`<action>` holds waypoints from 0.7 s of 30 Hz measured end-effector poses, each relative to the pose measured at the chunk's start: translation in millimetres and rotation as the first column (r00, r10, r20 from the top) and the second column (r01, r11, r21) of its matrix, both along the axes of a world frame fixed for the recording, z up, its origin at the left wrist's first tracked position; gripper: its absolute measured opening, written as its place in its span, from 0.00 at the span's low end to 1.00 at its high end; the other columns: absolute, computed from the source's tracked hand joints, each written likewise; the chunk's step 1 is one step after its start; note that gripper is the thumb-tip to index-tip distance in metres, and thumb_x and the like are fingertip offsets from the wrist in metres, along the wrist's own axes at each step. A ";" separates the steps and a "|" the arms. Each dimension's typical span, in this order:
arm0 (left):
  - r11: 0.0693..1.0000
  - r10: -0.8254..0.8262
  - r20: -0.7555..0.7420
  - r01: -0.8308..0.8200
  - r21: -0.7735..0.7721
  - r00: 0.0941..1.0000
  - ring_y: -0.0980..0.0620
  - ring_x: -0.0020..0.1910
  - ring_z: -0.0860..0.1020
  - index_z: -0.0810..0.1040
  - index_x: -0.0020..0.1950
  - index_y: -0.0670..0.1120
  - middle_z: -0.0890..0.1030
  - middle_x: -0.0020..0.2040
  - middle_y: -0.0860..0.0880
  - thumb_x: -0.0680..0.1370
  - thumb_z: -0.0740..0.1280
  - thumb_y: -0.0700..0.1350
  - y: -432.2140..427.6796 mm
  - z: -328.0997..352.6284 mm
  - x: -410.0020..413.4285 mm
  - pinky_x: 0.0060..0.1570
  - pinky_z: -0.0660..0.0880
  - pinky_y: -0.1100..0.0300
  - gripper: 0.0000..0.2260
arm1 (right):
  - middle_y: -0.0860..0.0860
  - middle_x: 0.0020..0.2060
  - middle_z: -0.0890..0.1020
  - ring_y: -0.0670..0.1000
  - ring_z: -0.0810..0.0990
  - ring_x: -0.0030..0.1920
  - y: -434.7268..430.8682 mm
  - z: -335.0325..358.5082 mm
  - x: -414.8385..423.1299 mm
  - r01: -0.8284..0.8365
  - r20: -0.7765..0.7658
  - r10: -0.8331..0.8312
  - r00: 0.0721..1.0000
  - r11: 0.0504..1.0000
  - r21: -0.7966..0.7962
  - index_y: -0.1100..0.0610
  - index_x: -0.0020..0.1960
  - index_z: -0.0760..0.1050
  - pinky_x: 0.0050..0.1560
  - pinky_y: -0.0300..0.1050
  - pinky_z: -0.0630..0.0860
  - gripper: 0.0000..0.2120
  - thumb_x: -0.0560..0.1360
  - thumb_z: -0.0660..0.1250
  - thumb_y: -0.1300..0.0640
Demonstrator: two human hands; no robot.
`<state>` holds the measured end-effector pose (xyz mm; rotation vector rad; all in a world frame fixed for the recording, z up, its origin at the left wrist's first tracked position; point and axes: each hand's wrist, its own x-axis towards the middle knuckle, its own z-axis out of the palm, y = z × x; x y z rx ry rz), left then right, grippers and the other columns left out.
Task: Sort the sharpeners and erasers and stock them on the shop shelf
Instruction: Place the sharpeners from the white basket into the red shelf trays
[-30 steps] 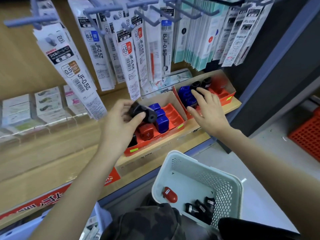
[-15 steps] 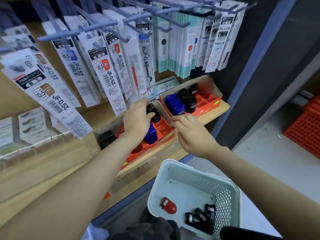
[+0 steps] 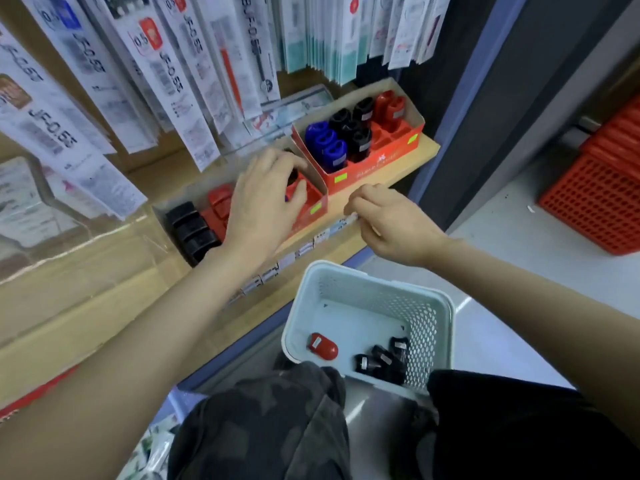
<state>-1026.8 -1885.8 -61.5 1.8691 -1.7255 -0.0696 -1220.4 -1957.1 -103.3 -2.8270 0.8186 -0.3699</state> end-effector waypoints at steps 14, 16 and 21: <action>0.353 -0.435 -0.180 0.351 0.867 0.882 0.45 0.62 0.72 0.68 0.68 0.46 0.69 0.65 0.45 0.77 0.66 0.43 20.2 -241.0 -54.4 0.59 0.69 0.54 0.20 | 0.59 0.59 0.73 0.59 0.74 0.59 53.0 -201.1 -76.7 0.410 -0.683 0.138 0.717 0.709 0.574 0.60 0.62 0.68 0.55 0.47 0.69 0.13 0.78 0.59 0.59; 0.317 -0.452 -0.107 0.272 0.908 0.885 0.45 0.62 0.70 0.64 0.71 0.47 0.68 0.66 0.44 0.77 0.66 0.42 20.7 -269.0 -53.6 0.59 0.68 0.54 0.24 | 0.58 0.59 0.73 0.60 0.74 0.58 55.5 -225.1 -75.9 0.444 -0.681 0.103 0.725 0.687 0.576 0.60 0.62 0.68 0.53 0.48 0.70 0.14 0.78 0.61 0.57; 0.257 -0.545 -0.010 0.179 0.950 0.838 0.45 0.61 0.71 0.65 0.70 0.45 0.71 0.63 0.43 0.75 0.67 0.40 26.6 -313.9 -57.7 0.60 0.70 0.54 0.24 | 0.60 0.62 0.71 0.60 0.72 0.61 64.4 -267.0 -71.8 0.578 -0.669 -0.043 0.742 0.546 0.606 0.61 0.68 0.63 0.58 0.48 0.69 0.23 0.77 0.64 0.55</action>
